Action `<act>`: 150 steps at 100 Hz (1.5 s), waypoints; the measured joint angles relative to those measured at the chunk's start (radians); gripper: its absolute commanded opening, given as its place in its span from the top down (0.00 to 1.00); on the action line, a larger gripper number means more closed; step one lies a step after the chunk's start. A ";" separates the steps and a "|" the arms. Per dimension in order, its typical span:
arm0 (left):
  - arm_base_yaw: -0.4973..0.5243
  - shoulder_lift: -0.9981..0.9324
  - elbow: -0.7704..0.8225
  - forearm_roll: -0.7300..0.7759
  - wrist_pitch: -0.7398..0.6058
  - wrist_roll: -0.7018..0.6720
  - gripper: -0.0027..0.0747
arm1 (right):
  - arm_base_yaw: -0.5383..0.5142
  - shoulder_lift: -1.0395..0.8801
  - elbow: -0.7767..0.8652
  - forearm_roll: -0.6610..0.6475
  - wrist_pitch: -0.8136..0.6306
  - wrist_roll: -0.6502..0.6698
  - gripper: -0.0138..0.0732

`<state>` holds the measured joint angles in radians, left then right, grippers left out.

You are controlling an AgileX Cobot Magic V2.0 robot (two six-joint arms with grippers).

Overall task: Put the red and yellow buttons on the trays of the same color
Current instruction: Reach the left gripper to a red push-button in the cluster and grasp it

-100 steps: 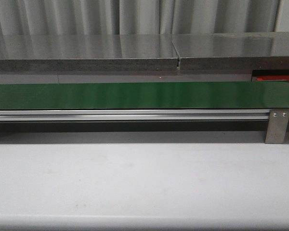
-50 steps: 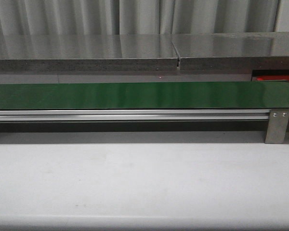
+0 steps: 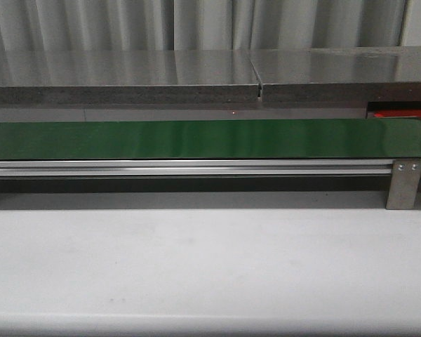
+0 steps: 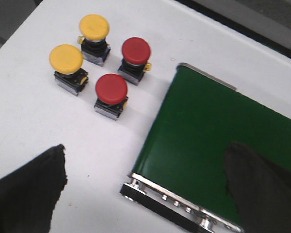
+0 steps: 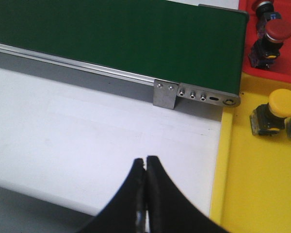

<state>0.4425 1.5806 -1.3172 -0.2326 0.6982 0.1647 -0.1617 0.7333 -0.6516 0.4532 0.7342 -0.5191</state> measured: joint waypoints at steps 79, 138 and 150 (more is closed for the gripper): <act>0.028 0.504 -0.323 -0.018 0.029 0.000 0.15 | 0.000 0.000 0.000 0.000 0.000 0.000 0.98; 0.028 0.618 -0.415 -0.020 0.041 0.019 0.65 | 0.000 0.000 0.000 0.000 0.000 0.000 0.98; 0.028 0.618 -0.415 -0.025 0.039 0.026 0.91 | 0.000 0.000 0.000 0.000 0.000 0.000 0.98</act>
<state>0.4704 2.1986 -1.7322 -0.2572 0.7369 0.1911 -0.1617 0.7333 -0.6516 0.4532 0.7342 -0.5191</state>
